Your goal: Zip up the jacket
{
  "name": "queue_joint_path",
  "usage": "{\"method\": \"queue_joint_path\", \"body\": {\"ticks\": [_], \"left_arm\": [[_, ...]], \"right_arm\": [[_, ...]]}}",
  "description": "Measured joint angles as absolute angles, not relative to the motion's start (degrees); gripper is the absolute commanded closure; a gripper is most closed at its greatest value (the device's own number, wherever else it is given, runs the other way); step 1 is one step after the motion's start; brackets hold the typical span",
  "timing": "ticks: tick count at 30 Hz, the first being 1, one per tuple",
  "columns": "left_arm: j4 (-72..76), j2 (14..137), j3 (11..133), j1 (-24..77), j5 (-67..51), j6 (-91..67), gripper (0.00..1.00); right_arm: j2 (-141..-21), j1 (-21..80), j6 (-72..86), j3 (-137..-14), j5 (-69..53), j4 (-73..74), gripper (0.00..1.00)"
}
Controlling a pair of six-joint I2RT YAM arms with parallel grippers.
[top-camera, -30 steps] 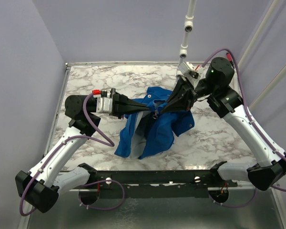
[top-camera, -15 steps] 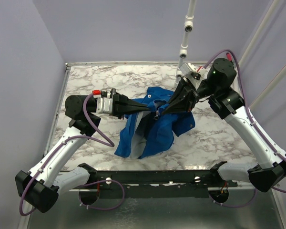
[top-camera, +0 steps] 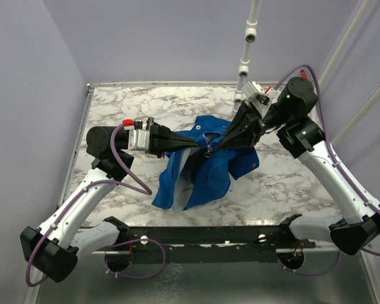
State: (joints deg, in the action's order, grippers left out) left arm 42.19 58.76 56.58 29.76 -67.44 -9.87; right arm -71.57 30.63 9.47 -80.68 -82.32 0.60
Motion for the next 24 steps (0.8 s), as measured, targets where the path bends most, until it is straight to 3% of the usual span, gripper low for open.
{"method": "queue_joint_path", "body": {"ticks": [24], "left_arm": [[42.39,58.76,56.58,29.76,-67.22,-9.89,1.00]], "right_arm": [[-73.71,30.63,18.63,-80.73,-83.40,-8.51,0.99]]}}
